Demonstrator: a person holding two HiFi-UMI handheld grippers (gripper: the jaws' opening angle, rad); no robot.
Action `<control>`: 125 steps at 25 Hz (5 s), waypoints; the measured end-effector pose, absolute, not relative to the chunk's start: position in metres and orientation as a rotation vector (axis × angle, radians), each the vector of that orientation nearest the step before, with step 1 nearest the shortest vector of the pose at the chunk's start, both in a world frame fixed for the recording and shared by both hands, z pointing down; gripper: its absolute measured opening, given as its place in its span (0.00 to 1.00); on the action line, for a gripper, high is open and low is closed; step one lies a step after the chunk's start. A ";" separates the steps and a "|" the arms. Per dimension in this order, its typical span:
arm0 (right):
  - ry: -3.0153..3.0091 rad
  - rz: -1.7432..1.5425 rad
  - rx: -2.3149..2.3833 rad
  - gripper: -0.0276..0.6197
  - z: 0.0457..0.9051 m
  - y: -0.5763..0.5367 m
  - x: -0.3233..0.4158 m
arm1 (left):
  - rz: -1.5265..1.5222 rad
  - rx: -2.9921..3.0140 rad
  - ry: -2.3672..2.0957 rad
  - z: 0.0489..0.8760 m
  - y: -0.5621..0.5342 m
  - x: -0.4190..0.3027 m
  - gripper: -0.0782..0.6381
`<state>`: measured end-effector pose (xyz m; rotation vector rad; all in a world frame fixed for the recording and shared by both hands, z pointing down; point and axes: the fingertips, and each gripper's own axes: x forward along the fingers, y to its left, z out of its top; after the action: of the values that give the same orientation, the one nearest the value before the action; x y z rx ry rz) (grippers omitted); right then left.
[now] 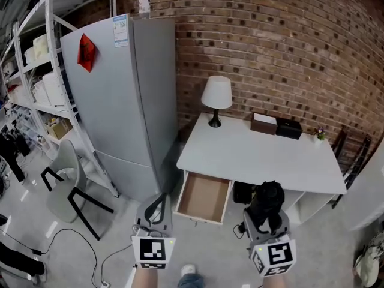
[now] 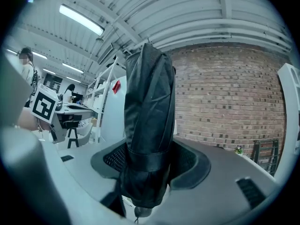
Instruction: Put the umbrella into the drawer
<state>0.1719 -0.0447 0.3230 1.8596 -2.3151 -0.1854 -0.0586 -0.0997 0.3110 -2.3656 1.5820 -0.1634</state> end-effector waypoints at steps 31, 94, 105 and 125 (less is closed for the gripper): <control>-2.234 0.044 1.659 0.42 0.451 -0.257 0.109 | -0.348 -2.585 1.554 0.415 -0.304 -0.090 0.11; -1.754 0.480 0.936 0.43 0.854 -0.420 0.081 | -0.688 -2.614 1.708 0.584 -0.412 -0.089 0.11; -1.801 0.457 0.977 0.44 0.876 -0.432 0.081 | -0.623 -2.647 1.604 0.609 -0.420 -0.060 0.11; -1.765 0.390 1.030 0.54 0.767 -0.383 0.082 | -0.634 -2.718 1.574 0.544 -0.388 -0.059 0.11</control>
<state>0.0820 -0.3832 0.7669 1.0295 -1.7647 0.3897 -0.0591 -0.3881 0.5442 -2.7184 1.5736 -0.6337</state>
